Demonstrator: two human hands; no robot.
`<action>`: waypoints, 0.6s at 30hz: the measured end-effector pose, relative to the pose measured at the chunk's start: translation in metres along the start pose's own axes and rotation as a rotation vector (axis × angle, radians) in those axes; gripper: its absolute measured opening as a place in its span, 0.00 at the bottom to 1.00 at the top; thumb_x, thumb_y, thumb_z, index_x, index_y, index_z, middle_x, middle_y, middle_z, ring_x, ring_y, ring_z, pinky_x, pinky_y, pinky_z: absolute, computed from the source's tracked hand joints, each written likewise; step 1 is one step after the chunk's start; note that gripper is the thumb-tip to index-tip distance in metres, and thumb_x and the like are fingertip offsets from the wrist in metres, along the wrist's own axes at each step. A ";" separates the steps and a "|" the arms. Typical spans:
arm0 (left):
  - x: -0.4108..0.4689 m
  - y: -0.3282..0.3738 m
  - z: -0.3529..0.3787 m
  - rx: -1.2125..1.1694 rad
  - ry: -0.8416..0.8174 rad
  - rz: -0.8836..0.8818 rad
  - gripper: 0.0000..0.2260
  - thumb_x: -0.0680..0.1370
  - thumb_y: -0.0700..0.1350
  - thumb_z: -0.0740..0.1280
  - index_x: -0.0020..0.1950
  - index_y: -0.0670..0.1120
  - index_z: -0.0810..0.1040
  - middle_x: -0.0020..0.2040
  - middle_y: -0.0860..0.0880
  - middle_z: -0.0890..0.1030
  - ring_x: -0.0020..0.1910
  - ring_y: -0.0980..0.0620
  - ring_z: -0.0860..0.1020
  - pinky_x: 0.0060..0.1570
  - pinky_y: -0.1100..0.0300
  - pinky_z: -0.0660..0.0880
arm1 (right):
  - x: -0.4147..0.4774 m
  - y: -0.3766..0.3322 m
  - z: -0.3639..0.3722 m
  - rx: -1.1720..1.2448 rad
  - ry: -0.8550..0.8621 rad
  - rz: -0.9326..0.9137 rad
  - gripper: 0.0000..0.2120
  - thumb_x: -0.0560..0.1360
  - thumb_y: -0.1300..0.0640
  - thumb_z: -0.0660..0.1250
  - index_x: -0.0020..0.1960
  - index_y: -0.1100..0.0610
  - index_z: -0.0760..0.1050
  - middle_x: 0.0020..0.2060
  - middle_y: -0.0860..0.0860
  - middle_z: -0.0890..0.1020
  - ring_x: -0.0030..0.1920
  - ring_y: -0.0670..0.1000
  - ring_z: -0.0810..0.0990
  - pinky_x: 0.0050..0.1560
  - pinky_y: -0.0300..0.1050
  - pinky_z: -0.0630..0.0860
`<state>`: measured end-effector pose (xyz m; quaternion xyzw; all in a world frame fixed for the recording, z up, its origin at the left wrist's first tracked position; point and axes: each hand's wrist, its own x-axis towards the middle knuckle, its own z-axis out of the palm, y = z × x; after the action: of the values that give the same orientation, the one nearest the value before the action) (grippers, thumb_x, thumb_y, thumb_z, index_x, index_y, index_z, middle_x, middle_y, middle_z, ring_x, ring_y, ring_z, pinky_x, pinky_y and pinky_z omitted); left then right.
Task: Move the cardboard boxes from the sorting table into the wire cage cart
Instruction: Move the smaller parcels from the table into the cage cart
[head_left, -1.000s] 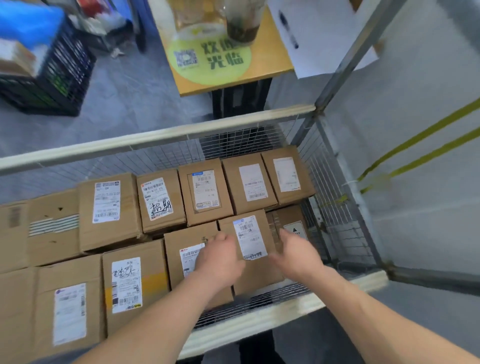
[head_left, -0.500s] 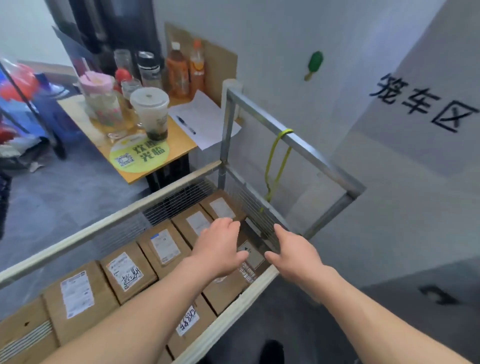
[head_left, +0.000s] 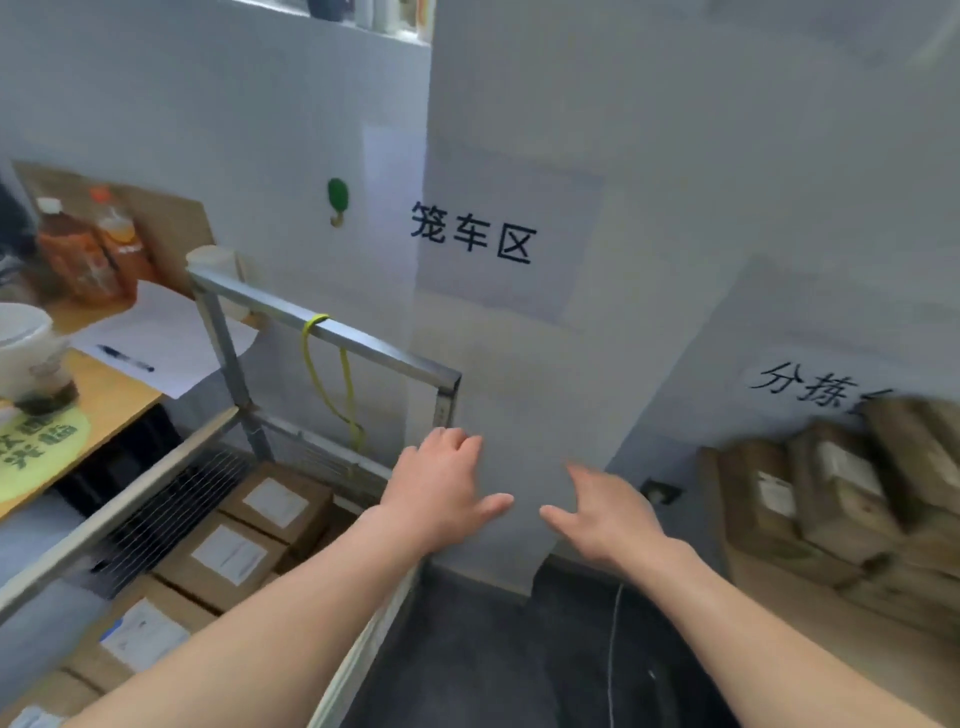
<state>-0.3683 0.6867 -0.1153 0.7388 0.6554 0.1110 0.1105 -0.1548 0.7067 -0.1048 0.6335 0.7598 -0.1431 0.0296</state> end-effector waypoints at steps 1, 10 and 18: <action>0.008 0.018 0.003 0.004 0.000 0.027 0.35 0.73 0.70 0.63 0.71 0.49 0.69 0.69 0.50 0.72 0.70 0.48 0.67 0.66 0.49 0.69 | -0.006 0.018 -0.006 0.004 0.019 0.020 0.27 0.76 0.37 0.64 0.71 0.47 0.69 0.66 0.50 0.78 0.66 0.55 0.76 0.61 0.51 0.75; 0.054 0.184 0.029 0.048 -0.083 0.234 0.35 0.74 0.69 0.62 0.73 0.48 0.67 0.72 0.48 0.70 0.72 0.47 0.66 0.66 0.48 0.69 | -0.061 0.188 -0.043 0.092 0.179 0.244 0.34 0.76 0.36 0.65 0.76 0.53 0.65 0.69 0.52 0.76 0.68 0.55 0.75 0.64 0.52 0.74; 0.073 0.343 0.063 0.116 -0.137 0.447 0.37 0.75 0.70 0.61 0.76 0.47 0.64 0.73 0.48 0.68 0.72 0.47 0.66 0.68 0.49 0.68 | -0.132 0.321 -0.063 0.140 0.281 0.394 0.26 0.75 0.37 0.67 0.67 0.50 0.71 0.60 0.49 0.80 0.61 0.53 0.78 0.56 0.51 0.78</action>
<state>-0.0171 0.7179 -0.0677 0.8764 0.4720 0.0445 0.0849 0.1918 0.6467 -0.0726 0.7837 0.6064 -0.0975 -0.0930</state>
